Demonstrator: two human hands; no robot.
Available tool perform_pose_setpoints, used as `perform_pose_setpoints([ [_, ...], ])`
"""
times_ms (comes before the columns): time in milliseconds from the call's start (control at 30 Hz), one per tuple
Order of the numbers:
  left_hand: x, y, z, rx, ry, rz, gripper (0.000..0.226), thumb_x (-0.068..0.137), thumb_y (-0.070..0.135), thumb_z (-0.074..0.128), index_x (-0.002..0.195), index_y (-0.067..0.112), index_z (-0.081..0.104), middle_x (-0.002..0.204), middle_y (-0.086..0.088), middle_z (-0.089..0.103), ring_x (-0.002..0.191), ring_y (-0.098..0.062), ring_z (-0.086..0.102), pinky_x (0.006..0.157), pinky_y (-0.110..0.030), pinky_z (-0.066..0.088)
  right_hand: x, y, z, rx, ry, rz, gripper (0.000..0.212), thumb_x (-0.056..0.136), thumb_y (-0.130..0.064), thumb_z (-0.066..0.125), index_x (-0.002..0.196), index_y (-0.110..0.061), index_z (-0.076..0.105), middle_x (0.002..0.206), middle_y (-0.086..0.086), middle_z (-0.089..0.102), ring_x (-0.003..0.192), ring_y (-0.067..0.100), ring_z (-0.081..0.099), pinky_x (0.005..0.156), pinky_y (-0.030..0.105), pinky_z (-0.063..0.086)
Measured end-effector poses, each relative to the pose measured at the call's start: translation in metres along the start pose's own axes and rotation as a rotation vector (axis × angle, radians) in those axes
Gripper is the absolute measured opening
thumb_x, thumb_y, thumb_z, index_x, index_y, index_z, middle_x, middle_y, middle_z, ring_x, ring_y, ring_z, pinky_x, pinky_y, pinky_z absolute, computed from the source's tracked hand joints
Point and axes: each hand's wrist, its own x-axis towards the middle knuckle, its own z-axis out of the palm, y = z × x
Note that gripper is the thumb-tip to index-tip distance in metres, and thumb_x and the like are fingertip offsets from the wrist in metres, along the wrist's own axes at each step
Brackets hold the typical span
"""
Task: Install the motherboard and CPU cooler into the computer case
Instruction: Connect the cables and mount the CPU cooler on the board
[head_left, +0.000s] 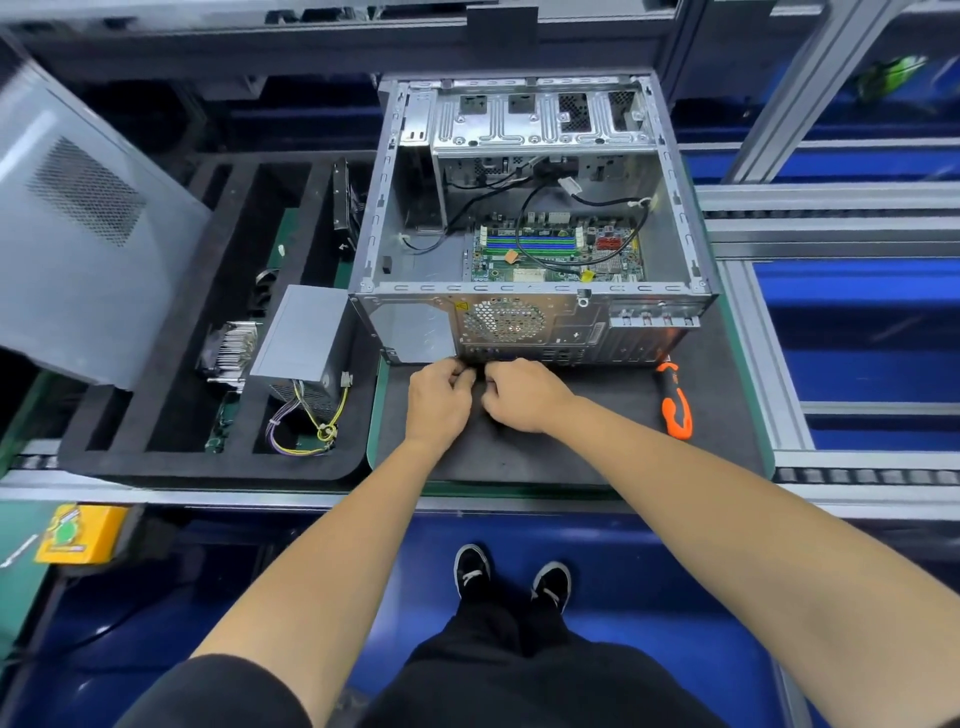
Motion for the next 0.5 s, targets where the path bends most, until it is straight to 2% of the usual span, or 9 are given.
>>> perform_pose_setpoints([
  [167, -0.001, -0.010, -0.012, 0.015, 0.116, -0.089, 0.023, 0.094, 0.013, 0.049, 0.079, 0.002, 0.062, 0.076, -0.016, 0.063, 0.075, -0.033, 0.054, 0.060, -0.030, 0.030, 0.004, -0.002, -0.008, 0.004, -0.114, 0.026, 0.013, 0.090, -0.023, 0.048, 0.086, -0.011, 0.052, 0.087, 0.011, 0.060, 0.077, 0.030, 0.051, 0.065, 0.035, 0.040],
  [233, 0.003, -0.010, -0.018, 0.073, 0.166, -0.112, 0.022, 0.093, 0.015, 0.052, 0.077, 0.003, 0.062, 0.078, -0.017, 0.065, 0.079, -0.034, 0.056, 0.061, -0.032, 0.032, 0.006, -0.004, -0.013, -0.006, -0.171, 0.031, 0.014, 0.090, -0.022, 0.049, 0.087, -0.009, 0.051, 0.082, 0.008, 0.055, 0.076, 0.029, 0.051, 0.063, 0.034, 0.039],
  [333, 0.008, -0.009, -0.027, 0.080, 0.244, -0.161, 0.010, 0.087, 0.016, 0.062, 0.087, 0.007, 0.061, 0.082, -0.011, 0.067, 0.082, -0.031, 0.059, 0.071, -0.034, 0.043, 0.008, -0.007, -0.021, -0.043, -0.277, 0.033, 0.013, 0.089, -0.019, 0.052, 0.091, -0.007, 0.052, 0.088, 0.013, 0.060, 0.076, 0.029, 0.054, 0.062, 0.033, 0.040],
  [433, 0.010, -0.006, -0.032, 0.073, 0.167, -0.076, 0.005, 0.084, 0.009, 0.058, 0.085, 0.010, 0.054, 0.075, -0.004, 0.059, 0.076, -0.026, 0.056, 0.068, -0.032, 0.043, 0.007, -0.012, -0.038, -0.052, -0.441, 0.062, 0.018, 0.088, -0.009, 0.047, 0.098, 0.000, 0.059, 0.086, 0.018, 0.067, 0.060, 0.028, 0.061, 0.057, 0.032, 0.051],
  [500, 0.015, -0.001, -0.030, 0.065, 0.106, 0.019, 0.005, 0.084, 0.007, 0.055, 0.088, 0.011, 0.056, 0.075, -0.002, 0.057, 0.074, -0.023, 0.054, 0.068, -0.030, 0.042, 0.008, -0.019, -0.058, -0.045, -0.544, 0.051, 0.020, 0.090, -0.006, 0.045, 0.100, 0.000, 0.062, 0.082, 0.013, 0.069, 0.056, 0.023, 0.065, 0.064, 0.033, 0.057],
])
